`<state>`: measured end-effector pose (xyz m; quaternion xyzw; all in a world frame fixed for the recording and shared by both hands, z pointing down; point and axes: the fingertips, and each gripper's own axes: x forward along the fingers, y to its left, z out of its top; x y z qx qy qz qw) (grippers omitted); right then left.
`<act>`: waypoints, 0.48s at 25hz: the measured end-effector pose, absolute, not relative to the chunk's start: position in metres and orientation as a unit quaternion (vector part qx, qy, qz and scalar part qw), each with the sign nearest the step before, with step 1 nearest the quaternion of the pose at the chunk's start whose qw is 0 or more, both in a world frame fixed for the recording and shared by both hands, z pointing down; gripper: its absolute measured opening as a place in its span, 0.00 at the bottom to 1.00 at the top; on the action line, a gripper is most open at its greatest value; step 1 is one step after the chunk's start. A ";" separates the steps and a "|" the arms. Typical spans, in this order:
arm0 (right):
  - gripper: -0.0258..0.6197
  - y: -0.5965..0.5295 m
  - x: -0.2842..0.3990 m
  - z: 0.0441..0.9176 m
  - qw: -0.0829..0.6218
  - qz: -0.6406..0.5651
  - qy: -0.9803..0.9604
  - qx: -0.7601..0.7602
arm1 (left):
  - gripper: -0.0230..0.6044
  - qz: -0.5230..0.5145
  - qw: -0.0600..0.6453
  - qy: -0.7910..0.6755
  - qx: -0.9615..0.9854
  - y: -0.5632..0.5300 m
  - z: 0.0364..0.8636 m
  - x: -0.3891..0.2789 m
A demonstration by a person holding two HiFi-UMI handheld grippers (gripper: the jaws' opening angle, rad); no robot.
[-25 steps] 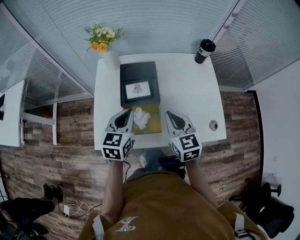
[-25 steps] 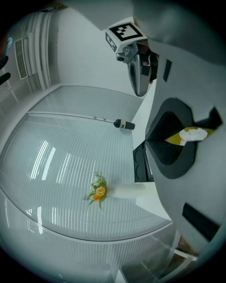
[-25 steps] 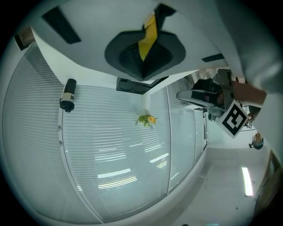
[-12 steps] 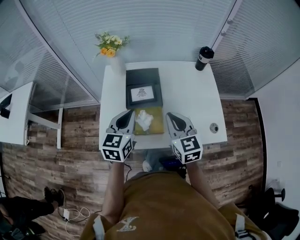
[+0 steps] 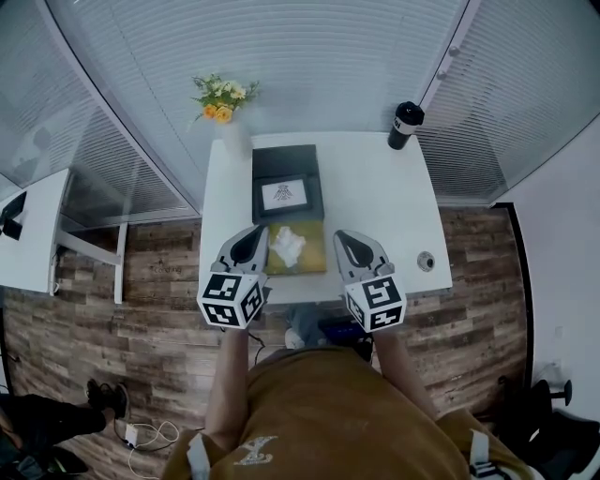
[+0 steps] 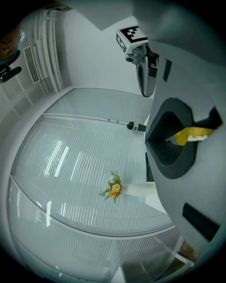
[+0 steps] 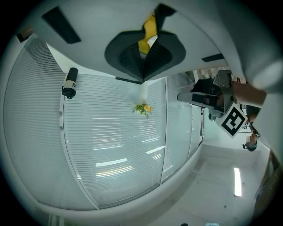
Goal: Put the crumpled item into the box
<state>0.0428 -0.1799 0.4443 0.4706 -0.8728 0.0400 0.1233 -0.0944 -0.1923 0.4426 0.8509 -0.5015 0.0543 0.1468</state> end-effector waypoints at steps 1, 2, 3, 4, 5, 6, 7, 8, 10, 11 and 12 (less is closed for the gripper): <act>0.06 -0.179 0.042 0.444 0.125 0.039 -0.873 0.469 | 0.07 0.054 0.147 -0.501 0.851 -0.192 0.443 -0.094; 0.06 -0.178 0.041 0.444 0.125 0.037 -0.874 0.468 | 0.07 0.054 0.147 -0.501 0.851 -0.192 0.443 -0.094; 0.06 -0.178 0.041 0.444 0.126 0.036 -0.874 0.468 | 0.07 0.054 0.147 -0.501 0.851 -0.192 0.443 -0.094; 0.06 -0.177 0.041 0.444 0.126 0.036 -0.874 0.468 | 0.07 0.055 0.148 -0.502 0.850 -0.192 0.444 -0.095; 0.06 -0.177 0.042 0.444 0.125 0.036 -0.874 0.469 | 0.07 0.055 0.149 -0.503 0.850 -0.192 0.445 -0.096; 0.06 -0.176 0.043 0.444 0.125 0.036 -0.873 0.470 | 0.07 0.054 0.151 -0.503 0.849 -0.192 0.445 -0.097; 0.06 -0.176 0.044 0.444 0.125 0.037 -0.873 0.470 | 0.07 0.053 0.152 -0.505 0.848 -0.192 0.445 -0.099; 0.06 -0.176 0.044 0.445 0.126 0.037 -0.873 0.470 | 0.07 0.051 0.153 -0.506 0.847 -0.192 0.445 -0.100; 0.06 -0.175 0.043 0.445 0.127 0.038 -0.874 0.469 | 0.07 0.051 0.153 -0.508 0.846 -0.191 0.445 -0.102; 0.06 -0.175 0.042 0.446 0.128 0.038 -0.874 0.467 | 0.07 0.051 0.154 -0.508 0.846 -0.191 0.446 -0.102; 0.06 -0.174 0.041 0.446 0.129 0.038 -0.874 0.466 | 0.07 0.052 0.154 -0.507 0.846 -0.191 0.446 -0.102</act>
